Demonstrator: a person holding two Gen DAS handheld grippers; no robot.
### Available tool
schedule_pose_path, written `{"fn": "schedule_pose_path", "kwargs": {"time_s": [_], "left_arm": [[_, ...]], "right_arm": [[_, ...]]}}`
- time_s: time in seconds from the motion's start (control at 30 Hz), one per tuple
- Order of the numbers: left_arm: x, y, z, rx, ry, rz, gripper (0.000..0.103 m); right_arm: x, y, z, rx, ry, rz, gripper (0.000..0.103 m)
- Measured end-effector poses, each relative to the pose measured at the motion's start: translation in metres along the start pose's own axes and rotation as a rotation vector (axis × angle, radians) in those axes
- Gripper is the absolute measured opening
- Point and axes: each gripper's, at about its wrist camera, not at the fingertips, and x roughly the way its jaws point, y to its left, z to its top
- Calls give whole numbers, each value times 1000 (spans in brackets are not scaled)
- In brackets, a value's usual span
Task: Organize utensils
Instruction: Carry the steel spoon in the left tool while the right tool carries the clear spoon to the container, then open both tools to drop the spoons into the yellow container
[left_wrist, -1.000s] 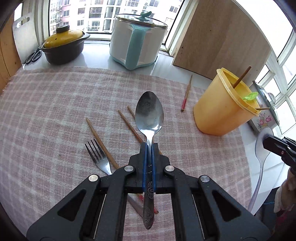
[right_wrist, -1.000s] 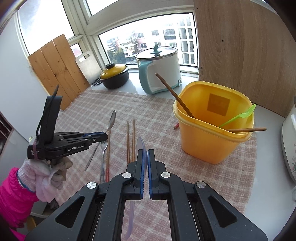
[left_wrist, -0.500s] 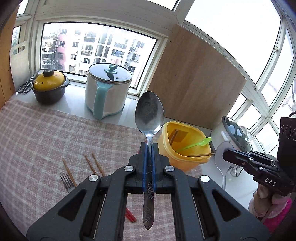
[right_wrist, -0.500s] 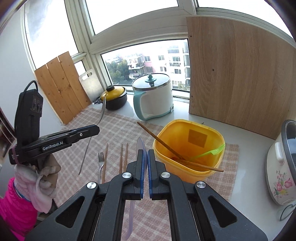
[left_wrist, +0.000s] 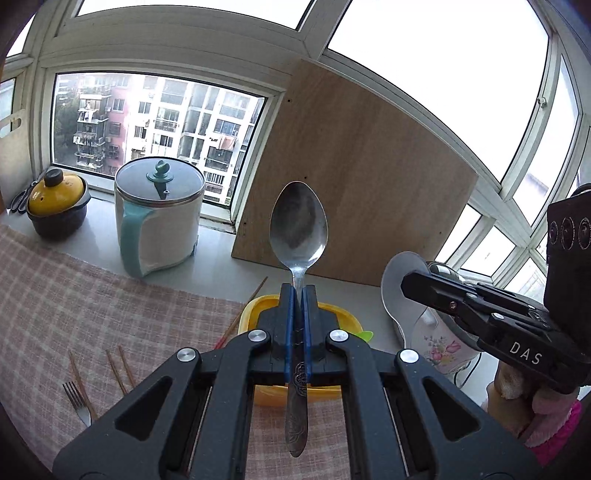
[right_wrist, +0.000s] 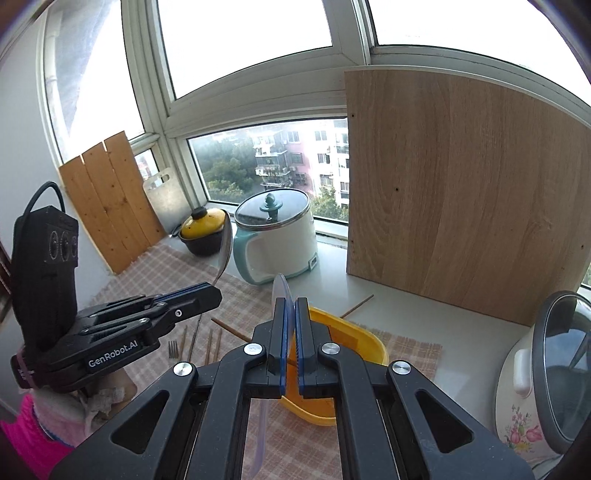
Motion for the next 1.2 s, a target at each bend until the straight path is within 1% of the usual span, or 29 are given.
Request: {"fn": "schedule_pose_path", "kwargs": {"time_s": [0.1, 0.2, 0.3, 0.53, 0.67, 0.83, 0.9, 1.2], "left_arm": [[18, -8, 1, -3, 3, 17, 2], [30, -13, 3, -14, 1, 17, 2], [41, -18, 5, -4, -14, 46, 2], [65, -20, 4, -14, -15, 68, 2], [75, -21, 0, -4, -16, 92, 2], [84, -18, -6, -12, -20, 103, 2], [89, -16, -8, -18, -4, 111, 2], [100, -15, -16, -20, 19, 110, 2]], "right_arm": [[8, -9, 6, -2, -3, -4, 2], [16, -19, 12, -2, -5, -9, 2], [22, -27, 16, -5, -13, -21, 2], [45, -44, 22, -14, -16, -37, 2], [55, -49, 22, -34, -19, -39, 2], [65, -52, 18, -52, -23, -38, 2], [69, -54, 15, -56, -20, -37, 2], [78, -60, 4, -57, 6, -28, 2]]}}
